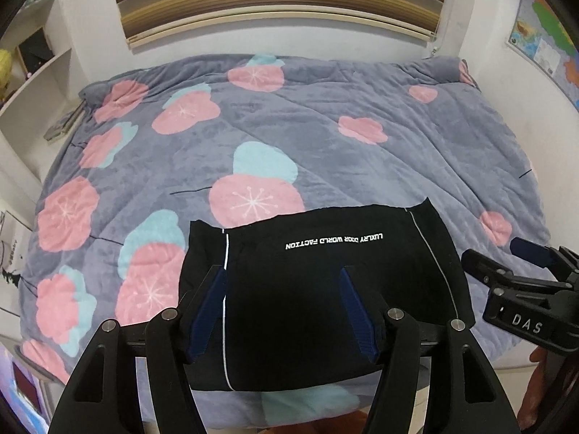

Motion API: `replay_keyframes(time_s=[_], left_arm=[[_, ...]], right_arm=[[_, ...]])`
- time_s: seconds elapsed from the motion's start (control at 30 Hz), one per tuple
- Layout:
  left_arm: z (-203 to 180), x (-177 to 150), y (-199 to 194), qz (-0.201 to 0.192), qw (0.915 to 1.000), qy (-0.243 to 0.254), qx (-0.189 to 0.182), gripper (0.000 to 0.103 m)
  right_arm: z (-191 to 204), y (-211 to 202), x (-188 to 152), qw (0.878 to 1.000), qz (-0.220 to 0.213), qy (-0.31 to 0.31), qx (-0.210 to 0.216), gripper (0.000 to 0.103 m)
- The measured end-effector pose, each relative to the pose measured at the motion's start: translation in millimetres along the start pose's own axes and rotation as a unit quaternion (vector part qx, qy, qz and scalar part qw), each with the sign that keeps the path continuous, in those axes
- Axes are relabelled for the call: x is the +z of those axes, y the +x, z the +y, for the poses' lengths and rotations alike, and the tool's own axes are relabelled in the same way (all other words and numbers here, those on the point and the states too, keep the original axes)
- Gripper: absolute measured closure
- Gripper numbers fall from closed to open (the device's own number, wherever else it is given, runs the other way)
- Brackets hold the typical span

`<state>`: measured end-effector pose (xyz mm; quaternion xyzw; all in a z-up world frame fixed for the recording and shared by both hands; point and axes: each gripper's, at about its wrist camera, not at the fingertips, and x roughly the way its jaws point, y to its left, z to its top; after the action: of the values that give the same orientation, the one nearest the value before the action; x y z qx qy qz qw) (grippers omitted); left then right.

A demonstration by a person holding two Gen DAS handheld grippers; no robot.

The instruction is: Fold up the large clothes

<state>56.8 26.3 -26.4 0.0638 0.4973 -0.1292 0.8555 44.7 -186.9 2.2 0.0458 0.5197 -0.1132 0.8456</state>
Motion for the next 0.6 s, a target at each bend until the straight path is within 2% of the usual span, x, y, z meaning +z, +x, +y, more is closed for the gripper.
replay_keyframes(time_s=[0.6], left_arm=[[4.8,-3.7,-0.3,0.006,1.0,-0.003,0.002,0.037]], right_arm=[[0.8,8.0,-5.0,1.0,0.014,-0.002,-0.001,0.016]])
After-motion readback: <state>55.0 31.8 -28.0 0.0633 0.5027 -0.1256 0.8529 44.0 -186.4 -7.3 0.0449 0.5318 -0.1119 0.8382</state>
